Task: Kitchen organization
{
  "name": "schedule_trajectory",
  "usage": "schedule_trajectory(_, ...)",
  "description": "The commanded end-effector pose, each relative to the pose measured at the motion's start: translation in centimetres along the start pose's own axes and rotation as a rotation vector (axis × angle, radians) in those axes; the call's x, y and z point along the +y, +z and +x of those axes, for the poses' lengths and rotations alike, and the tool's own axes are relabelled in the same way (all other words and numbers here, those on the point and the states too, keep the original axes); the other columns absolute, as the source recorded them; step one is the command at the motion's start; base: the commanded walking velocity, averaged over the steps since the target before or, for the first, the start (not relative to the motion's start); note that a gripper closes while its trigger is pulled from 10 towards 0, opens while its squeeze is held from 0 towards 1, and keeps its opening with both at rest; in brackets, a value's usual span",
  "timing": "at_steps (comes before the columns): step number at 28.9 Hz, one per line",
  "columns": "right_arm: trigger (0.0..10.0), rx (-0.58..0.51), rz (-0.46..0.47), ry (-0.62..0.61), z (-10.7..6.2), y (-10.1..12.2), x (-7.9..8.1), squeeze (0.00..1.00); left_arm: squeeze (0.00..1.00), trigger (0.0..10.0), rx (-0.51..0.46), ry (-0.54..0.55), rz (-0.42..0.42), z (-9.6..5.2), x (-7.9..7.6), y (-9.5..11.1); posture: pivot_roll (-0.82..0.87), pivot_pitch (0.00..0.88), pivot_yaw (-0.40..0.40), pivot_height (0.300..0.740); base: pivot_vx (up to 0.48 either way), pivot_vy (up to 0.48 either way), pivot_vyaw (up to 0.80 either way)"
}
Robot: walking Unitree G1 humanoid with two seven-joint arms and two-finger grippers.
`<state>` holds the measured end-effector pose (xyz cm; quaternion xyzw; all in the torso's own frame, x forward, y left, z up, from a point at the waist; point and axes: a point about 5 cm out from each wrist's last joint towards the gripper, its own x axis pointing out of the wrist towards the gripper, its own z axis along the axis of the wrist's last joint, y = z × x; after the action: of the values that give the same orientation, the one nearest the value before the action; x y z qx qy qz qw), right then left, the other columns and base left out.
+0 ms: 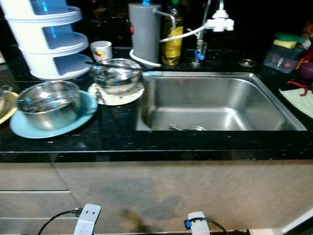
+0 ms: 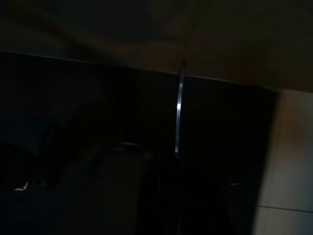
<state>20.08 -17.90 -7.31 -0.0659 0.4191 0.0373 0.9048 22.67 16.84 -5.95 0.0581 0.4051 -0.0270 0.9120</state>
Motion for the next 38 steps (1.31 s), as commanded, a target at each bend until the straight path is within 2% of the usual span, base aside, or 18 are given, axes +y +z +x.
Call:
schedule_trajectory(1,10.0,0.015,0.009,0.004,-0.1,-0.6,0.3,0.0,0.0,10.0,0.026,0.014,0.013,-0.1,0.5,-0.8,-0.08,0.109,-0.015,0.74,0.0,-0.48,0.0)
schedule_trajectory(4,10.0,0.015,0.011,0.006,-0.1,-0.6,0.4,0.0,0.0,10.0,0.024,0.015,0.013,-0.1,0.5,-0.7,-0.08,0.109,-0.015,0.74,0.0,-0.48,0.0)
schedule_trajectory(10,10.0,0.012,0.013,0.008,-0.1,-0.6,0.4,0.0,0.0,10.0,0.015,0.015,-0.055,-0.1,0.7,-0.6,-0.08,0.114,-0.016,0.74,0.0,0.08,0.0)
schedule_trajectory(18,10.0,0.008,0.016,0.009,-0.1,-0.5,0.4,0.0,0.0,10.0,0.002,0.019,-0.057,-0.1,0.9,-0.5,-0.08,0.118,-0.017,0.74,0.0,0.48,0.0)
schedule_trajectory(25,10.0,0.006,0.018,0.012,-0.1,-0.5,0.4,0.0,0.0,10.0,-0.019,0.024,-0.017,-0.2,1.0,-0.2,-0.08,0.12,-0.017,0.74,0.0,0.0,0.0)
schedule_trajectory(28,10.0,0.003,0.019,0.012,-0.1,-0.4,0.4,0.0,0.0,10.0,-0.027,0.024,0.031,-0.1,1.1,0.0,-0.08,0.122,-0.019,0.74,0.0,0.0,0.0)
schedule_trajectory(30,10.0,-0.005,0.02,0.014,0.0,-0.2,0.4,0.0,0.0,10.0,-0.041,0.008,0.098,-0.1,1.0,0.3,-0.08,0.123,-0.019,0.74,0.0,0.0,0.0)
schedule_trajectory(35,10.0,-0.016,0.021,0.02,-0.1,-0.1,0.1,0.0,0.0,10.0,-0.083,-0.025,0.131,-0.1,1.0,1.2,-0.08,0.123,-0.019,0.74,0.0,0.0,0.0)
schedule_trajectory(36,10.0,-0.024,0.001,0.038,-0.1,0.0,0.1,0.0,0.0,10.0,-0.099,-0.055,0.162,-0.1,0.9,1.4,-0.08,0.122,-0.02,0.74,0.0,0.0,0.0)
schedule_trajectory(38,10.0,-0.045,-0.032,0.133,-0.2,0.4,0.3,0.0,0.0,10.0,-0.158,-0.155,0.277,-0.4,0.6,2.0,-0.08,0.122,-0.02,0.74,0.0,0.0,0.0)
